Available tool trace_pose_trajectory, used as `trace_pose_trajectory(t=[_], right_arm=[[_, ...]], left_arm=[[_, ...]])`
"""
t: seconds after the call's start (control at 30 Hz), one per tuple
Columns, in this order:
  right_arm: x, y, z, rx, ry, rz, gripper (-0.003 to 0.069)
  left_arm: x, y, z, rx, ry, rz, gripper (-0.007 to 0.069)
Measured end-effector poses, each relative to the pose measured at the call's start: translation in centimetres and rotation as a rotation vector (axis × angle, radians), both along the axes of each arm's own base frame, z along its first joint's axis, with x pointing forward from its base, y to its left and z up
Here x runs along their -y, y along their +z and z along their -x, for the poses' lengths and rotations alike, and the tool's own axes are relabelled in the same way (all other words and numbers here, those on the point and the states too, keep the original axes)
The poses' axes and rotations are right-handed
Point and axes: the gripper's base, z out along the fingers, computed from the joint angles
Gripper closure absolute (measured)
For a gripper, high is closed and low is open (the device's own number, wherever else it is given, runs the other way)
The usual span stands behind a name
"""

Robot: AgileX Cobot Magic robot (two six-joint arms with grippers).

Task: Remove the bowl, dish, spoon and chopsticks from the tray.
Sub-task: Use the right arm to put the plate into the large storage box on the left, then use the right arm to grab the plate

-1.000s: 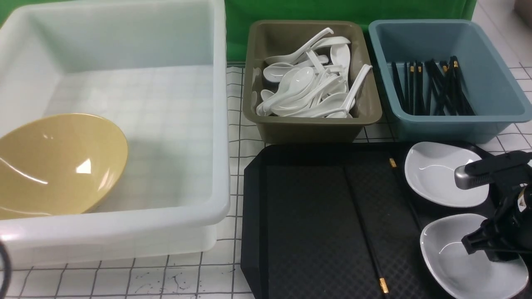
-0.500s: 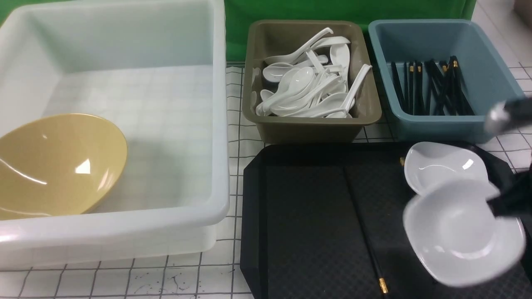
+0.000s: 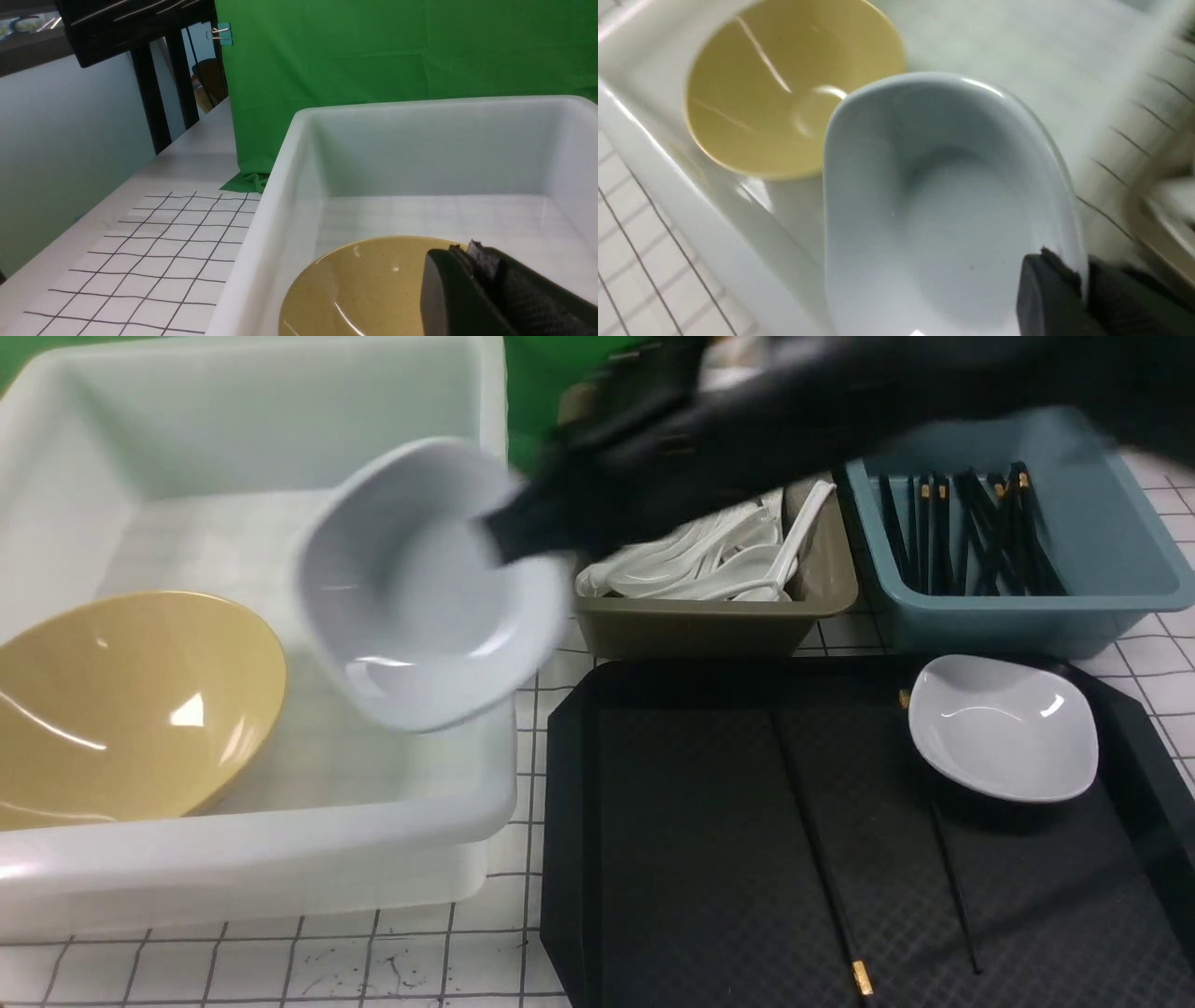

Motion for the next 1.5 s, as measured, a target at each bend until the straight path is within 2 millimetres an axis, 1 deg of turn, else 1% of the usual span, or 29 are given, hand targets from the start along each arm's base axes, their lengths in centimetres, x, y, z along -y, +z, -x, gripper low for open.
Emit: trace_pose_trajectory(t=[0.03, 0.07, 0.13, 0.17, 0.2, 0.27, 0.3, 0.33, 0.4, 0.53, 0.6, 0.67, 0.8, 0.87, 0.93, 1.0, 1.03, 1.07, 1.1, 1.13, 1.2, 1.23, 1.27, 1.33, 1.37, 1.4, 1.43, 1.47, 1.5], right_arm=[[-1.5, -0.5, -1.0, -0.011, 0.002, -0.006, 0.0573], [-3.1, -1.7, -2.2, -0.034, 0.007, 0.007, 0.0573], [-4.5, -3.2, -3.7, -0.067, 0.002, 0.034, 0.0573], [-5.6, -4.7, -4.9, -0.098, -0.006, 0.082, 0.0573], [-5.9, -5.0, -5.2, -0.109, -0.008, 0.095, 0.0573], [-6.9, -7.1, -6.6, -0.132, -0.025, 0.196, 0.0573], [-7.2, -7.1, -7.0, -0.131, -0.042, 0.236, 0.0573], [-7.3, -7.5, -7.1, -0.132, -0.043, 0.246, 0.0573], [-7.6, -7.2, -7.6, -0.114, -0.077, 0.284, 0.0573], [-8.3, -8.1, -8.2, -0.131, -0.116, 0.276, 0.0573], [-8.7, -9.1, -8.4, -0.175, -0.144, 0.251, 0.0572], [-9.0, -9.6, -8.4, -0.192, -0.147, 0.235, 0.0566], [-9.6, -10.0, -8.0, -0.218, -0.140, 0.215, 0.0496], [-9.7, -9.9, -7.9, -0.224, -0.135, 0.206, 0.0400], [-9.5, -9.4, -7.8, -0.216, -0.128, 0.207, 0.0323], [-9.3, -8.9, -7.7, -0.201, -0.120, 0.217, 0.0284], [-9.1, -8.4, -7.6, -0.187, -0.111, 0.230, 0.0254], [-8.8, -7.6, -7.4, -0.167, -0.102, 0.235, 0.0239], [-8.2, -5.2, -6.8, -0.116, -0.086, 0.224, 0.0228], [-8.0, -4.1, -6.5, -0.098, -0.079, 0.214, 0.0228], [-6.7, 0.0, -5.2, -0.022, -0.070, 0.177, 0.0235], [-6.7, 0.0, -5.2, -0.022, -0.070, 0.177, 0.0235], [-3.8, 4.3, -4.3, 0.027, -0.094, 0.130, 0.0249], [-1.0, 6.6, -4.2, 0.044, -0.136, 0.110, 0.0253], [0.8, 7.4, -4.4, 0.043, -0.168, 0.111, 0.0256], [3.6, 7.5, -5.0, 0.018, -0.226, 0.144, 0.0258], [5.5, 7.4, -5.2, 0.000, -0.262, 0.170, 0.0258], [8.4, 6.7, -5.4, -0.031, -0.315, 0.227, 0.0258], [10.2, 5.9, -5.4, -0.067, -0.345, 0.265, 0.0258]], left_arm=[[0.0, 0.0, 0.0, 0.000, 0.000, -0.001, 0.0632], [0.0, 0.0, 0.0, 0.000, 0.000, -0.001, 0.0632], [0.0, 0.0, 0.0, 0.000, 0.000, 0.002, 0.0632], [0.0, 0.0, 0.0, 0.001, 0.000, 0.003, 0.0632], [0.0, 0.0, 0.0, 0.000, 0.000, 0.004, 0.0632], [0.0, 0.0, 0.0, 0.000, 0.000, 0.004, 0.0632], [0.0, 0.0, 0.0, 0.001, 0.000, 0.005, 0.0632], [0.0, 0.0, 0.0, 0.001, 0.000, 0.005, 0.0632], [0.0, 0.0, 0.0, 0.002, 0.000, 0.011, 0.0632], [0.0, 0.0, 0.0, 0.006, -0.002, 0.025, 0.0632], [0.0, 0.1, 0.1, 0.019, -0.007, 0.032, 0.0632], [0.0, 0.1, 0.2, 0.029, -0.011, 0.035, 0.0632], [0.0, 0.2, 0.7, 0.054, -0.013, 0.042, 0.0632], [-0.1, 0.1, 0.8, 0.050, -0.013, 0.072, 0.0632], [-0.1, -0.1, 0.8, 0.037, -0.009, 0.103, 0.0632], [-0.1, -0.2, 0.8, 0.029, -0.009, 0.123, 0.0632], [0.0, -0.3, 0.8, 0.025, -0.012, 0.136, 0.0632], [0.0, -0.3, 0.8, 0.021, -0.015, 0.151, 0.0632], [0.1, -0.5, 0.8, 0.011, -0.022, 0.173, 0.0632], [0.1, -0.6, 0.8, 0.001, -0.025, 0.186, 0.0632], [0.2, -0.8, 0.8, -0.023, -0.032, 0.205, 0.0632], [0.2, -0.8, 0.8, -0.027, -0.033, 0.207, 0.0632], [0.3, -1.2, 0.8, -0.064, -0.033, 0.231, 0.0632], [0.4, -1.5, 0.9, -0.098, -0.032, 0.249, 0.0632], [0.4, -1.6, 0.9, -0.110, -0.034, 0.249, 0.0632], [0.5, -1.8, 0.9, -0.123, -0.041, 0.257, 0.0632], [0.5, -1.8, 0.9, -0.127, -0.045, 0.257, 0.0632], [0.6, -1.8, 0.9, -0.131, -0.050, 0.258, 0.0632], [0.6, -1.8, 0.9, -0.133, -0.052, 0.261, 0.0632]])
